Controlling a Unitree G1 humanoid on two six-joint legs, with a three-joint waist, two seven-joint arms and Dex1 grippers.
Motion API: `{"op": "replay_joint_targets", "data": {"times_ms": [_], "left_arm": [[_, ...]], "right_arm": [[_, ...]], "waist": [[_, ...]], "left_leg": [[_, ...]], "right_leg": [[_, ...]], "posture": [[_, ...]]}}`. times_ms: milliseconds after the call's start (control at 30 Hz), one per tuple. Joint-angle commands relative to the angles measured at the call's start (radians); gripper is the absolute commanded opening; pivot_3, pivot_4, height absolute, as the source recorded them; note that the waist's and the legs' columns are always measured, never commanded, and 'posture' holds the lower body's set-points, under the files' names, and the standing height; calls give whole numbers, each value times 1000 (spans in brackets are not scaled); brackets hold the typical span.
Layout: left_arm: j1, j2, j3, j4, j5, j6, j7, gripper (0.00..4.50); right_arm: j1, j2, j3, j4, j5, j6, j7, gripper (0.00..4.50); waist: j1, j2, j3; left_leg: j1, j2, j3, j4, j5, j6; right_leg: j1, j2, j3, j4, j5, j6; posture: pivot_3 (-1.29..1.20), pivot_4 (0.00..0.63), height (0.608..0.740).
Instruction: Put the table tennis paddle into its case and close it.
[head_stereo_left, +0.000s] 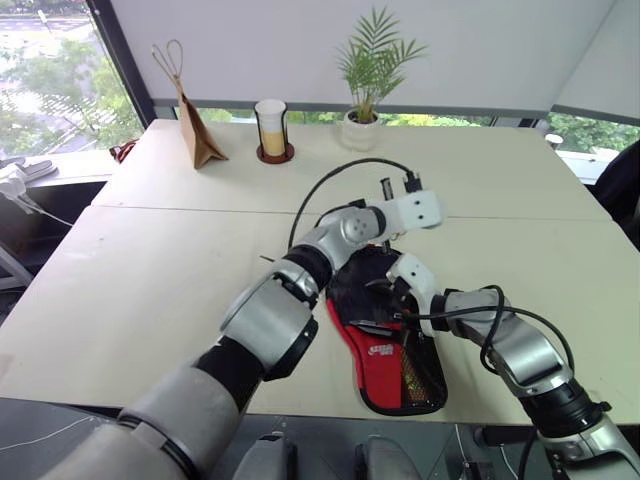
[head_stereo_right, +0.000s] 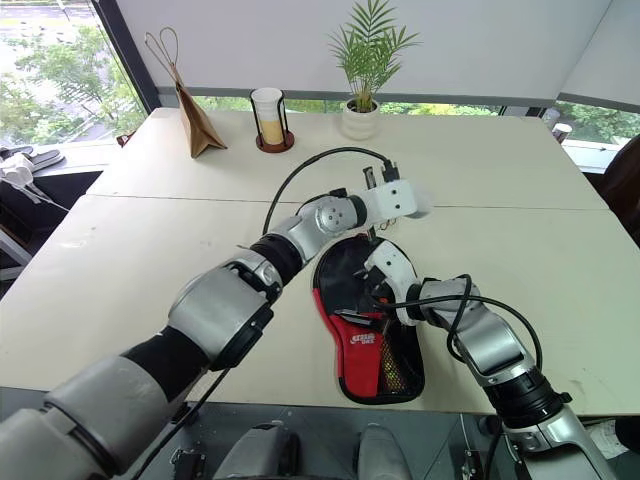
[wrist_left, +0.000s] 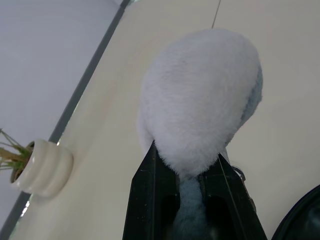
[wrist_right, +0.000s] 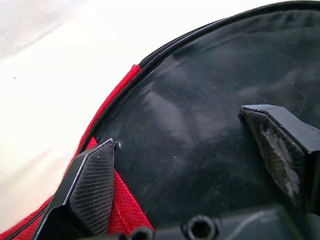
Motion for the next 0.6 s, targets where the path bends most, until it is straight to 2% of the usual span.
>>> {"op": "replay_joint_targets", "data": {"times_ms": [33,300,467,567,600], "left_arm": [[-44,-41,34,-43,-33,-45,2,94],[-41,-88,49,-47,-34,-59,-34,94],[-25,-77,48,-45,-31,-41,-57,94],[0,-41,56,-42,-38,-24,-92,1216],[4,-34,62,-42,-42,-16,-99,1733]], "right_arm": [[77,3,154,102,-48,88,29,4500],[92,-6,159,90,-59,82,25,4500],[87,-5,157,93,-59,81,26,4500],[83,-8,155,100,-63,74,28,4500],[82,-8,154,103,-64,71,29,4500]], "waist": [[0,0,0],[1,0,0],[1,1,-1],[0,1,-1],[0,2,-2]], "left_leg": [[0,0,0,0,0,0],[0,0,0,0,0,0],[0,0,0,0,0,0],[0,0,0,0,0,0],[0,0,0,0,0,0]], "right_leg": [[0,0,0,0,0,0],[0,0,0,0,0,0],[0,0,0,0,0,0],[0,0,0,0,0,0],[0,0,0,0,0,0]], "posture": [[0,150,740],[0,150,740],[0,150,740],[0,150,740],[0,150,740]]}}
